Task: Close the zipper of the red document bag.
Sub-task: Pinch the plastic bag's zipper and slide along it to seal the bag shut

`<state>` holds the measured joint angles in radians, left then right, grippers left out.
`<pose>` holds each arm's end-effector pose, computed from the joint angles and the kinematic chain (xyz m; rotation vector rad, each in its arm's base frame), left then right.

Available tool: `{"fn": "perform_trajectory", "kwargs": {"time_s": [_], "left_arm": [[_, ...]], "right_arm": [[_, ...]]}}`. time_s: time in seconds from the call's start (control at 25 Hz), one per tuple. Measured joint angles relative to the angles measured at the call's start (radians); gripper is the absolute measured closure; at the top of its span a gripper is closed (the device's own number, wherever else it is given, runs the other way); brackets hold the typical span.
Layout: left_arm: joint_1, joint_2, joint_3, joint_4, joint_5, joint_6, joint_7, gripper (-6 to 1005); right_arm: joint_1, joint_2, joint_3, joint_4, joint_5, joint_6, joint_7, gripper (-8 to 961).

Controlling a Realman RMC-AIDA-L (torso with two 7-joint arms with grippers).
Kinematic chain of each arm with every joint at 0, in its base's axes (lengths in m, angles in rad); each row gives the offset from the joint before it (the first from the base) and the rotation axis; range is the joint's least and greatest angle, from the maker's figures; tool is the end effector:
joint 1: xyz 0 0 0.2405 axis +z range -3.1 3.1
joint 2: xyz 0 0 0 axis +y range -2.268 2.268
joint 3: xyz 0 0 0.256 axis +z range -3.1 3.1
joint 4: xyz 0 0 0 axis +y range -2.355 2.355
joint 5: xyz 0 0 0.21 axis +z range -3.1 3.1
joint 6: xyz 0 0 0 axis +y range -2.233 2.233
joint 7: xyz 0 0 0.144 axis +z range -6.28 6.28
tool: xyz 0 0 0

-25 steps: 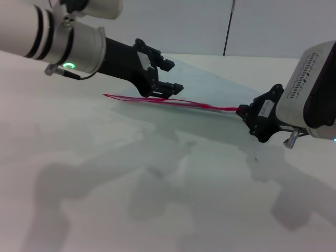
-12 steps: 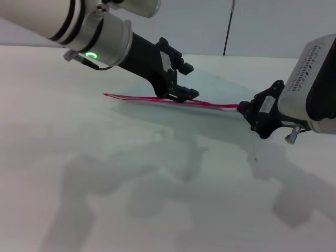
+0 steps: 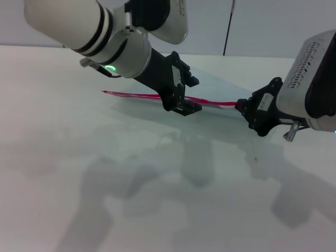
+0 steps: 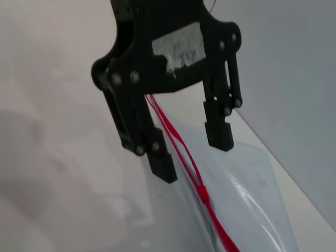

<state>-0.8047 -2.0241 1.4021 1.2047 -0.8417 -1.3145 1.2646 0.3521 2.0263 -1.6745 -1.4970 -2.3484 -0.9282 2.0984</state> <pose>-0.0950 0.4040 -0.0105 -2.8182 0.1853 0.2104 0.1597 0.3564 -0.0175 -2.5455 0.0874 -0.0861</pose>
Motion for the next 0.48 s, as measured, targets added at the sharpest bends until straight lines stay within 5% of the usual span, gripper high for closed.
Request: {"fn": "perform_trajectory", "kwargs": {"time_s": [0.48], "left_arm": [[0.003, -0.001, 0.043, -0.015, 0.003, 0.064, 0.013, 429]], "right_arm": [[0.005, 0.000, -0.007, -0.002, 0.000, -0.002, 0.000, 938]]}}
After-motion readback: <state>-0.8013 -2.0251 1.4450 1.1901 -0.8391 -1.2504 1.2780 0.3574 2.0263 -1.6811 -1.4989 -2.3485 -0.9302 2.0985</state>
